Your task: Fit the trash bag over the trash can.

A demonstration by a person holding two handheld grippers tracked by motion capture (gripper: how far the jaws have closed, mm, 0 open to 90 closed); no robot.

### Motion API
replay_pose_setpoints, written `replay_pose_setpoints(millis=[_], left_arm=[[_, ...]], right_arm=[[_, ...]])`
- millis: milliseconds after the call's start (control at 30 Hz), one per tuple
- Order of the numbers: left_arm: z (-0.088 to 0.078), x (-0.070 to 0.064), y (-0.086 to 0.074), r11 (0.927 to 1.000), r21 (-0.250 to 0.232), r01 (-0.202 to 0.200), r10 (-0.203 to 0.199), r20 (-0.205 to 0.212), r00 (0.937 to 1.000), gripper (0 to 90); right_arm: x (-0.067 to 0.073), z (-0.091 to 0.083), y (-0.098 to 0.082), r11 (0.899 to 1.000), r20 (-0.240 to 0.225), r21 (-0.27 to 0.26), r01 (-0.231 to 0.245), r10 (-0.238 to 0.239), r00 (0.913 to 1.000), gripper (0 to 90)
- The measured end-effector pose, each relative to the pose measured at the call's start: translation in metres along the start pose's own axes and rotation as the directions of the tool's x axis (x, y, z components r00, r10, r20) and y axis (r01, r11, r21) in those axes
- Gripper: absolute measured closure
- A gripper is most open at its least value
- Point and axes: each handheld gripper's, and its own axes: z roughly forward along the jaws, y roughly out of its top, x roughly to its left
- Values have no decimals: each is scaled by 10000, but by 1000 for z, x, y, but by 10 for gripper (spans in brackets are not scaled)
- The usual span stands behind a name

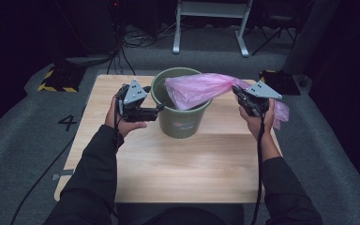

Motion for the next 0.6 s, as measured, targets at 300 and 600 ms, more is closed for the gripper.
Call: replay_pose_setpoints(millis=[300,600], left_arm=[[22,8,12,9999,144,-14,17,-185,9998,456],[41,18,11,9961,739,-485,514,-375,9980,658]], right_arm=[[4,-3,1,9994,-87,-76,325,-325,9994,885],[4,-2,1,9991,-260,-112,408,-410,9988,883]])
